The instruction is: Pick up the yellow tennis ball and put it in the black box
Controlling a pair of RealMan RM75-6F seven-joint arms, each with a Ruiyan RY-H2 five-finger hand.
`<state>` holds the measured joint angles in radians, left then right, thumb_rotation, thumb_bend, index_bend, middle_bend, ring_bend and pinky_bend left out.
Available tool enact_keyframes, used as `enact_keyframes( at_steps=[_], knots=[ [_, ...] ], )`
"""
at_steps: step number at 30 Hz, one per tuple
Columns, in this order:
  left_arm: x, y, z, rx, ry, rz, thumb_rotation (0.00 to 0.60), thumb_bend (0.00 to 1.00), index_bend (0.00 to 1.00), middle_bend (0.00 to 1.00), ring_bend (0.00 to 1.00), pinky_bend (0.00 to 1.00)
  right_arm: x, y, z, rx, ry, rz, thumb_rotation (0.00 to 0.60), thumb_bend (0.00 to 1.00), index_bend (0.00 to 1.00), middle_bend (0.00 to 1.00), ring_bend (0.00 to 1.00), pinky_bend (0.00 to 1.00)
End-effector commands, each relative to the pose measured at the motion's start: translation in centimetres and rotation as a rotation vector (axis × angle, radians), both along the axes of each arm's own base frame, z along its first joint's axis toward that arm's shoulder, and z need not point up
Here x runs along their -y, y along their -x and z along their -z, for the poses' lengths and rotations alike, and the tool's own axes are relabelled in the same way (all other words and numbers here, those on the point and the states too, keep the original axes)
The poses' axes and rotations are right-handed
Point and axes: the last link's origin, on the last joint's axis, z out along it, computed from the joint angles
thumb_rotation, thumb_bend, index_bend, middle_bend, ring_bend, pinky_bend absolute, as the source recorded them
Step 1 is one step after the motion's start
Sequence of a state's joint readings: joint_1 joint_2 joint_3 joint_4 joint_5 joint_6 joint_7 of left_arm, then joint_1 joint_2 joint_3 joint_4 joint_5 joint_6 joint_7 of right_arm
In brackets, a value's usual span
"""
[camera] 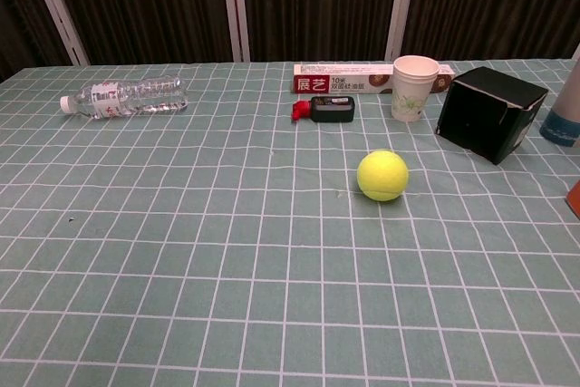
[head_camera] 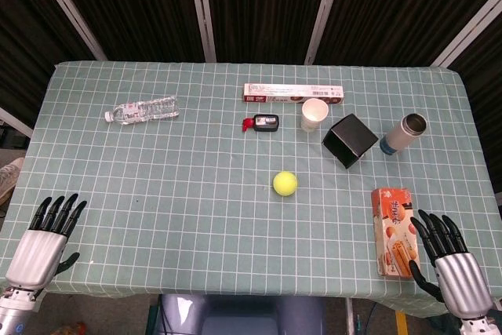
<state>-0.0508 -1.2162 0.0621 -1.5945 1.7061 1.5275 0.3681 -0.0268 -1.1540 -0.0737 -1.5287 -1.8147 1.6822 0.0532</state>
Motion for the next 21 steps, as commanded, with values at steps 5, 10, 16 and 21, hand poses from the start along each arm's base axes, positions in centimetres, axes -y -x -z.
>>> enact_keyframes(
  at_steps=[5, 10, 16, 21],
  knots=[
    [-0.2, 0.3, -0.2, 0.013, -0.01, -0.014, 0.6, 0.11, 0.0, 0.0, 0.0, 0.0, 0.1, -0.1, 0.3, -0.003, -0.012, -0.005, 0.6, 0.45, 0.0, 0.0, 0.0, 0.0],
    [0.2, 0.0, -0.1, 0.006, -0.008, 0.0, 0.6, 0.11, 0.0, 0.0, 0.0, 0.0, 0.0, -0.2, 0.8, 0.025, -0.032, -0.003, 0.6, 0.45, 0.0, 0.0, 0.0, 0.12],
    [0.5, -0.4, 0.1, 0.016, 0.008, 0.019, 0.6, 0.11, 0.0, 0.0, 0.0, 0.0, 0.4, -1.9, 3.2, 0.341, -0.254, 0.081, 0.6, 0.48, 0.03, 0.05, 0.11, 0.47],
    [0.3, -0.6, 0.6, 0.004, 0.03, 0.026, 0.6, 0.11, 0.0, 0.0, 0.0, 0.0, 1.9, -4.6, 4.0, 0.606, -0.377, 0.135, 0.6, 0.69, 0.12, 0.16, 0.2, 0.54]
  ],
)
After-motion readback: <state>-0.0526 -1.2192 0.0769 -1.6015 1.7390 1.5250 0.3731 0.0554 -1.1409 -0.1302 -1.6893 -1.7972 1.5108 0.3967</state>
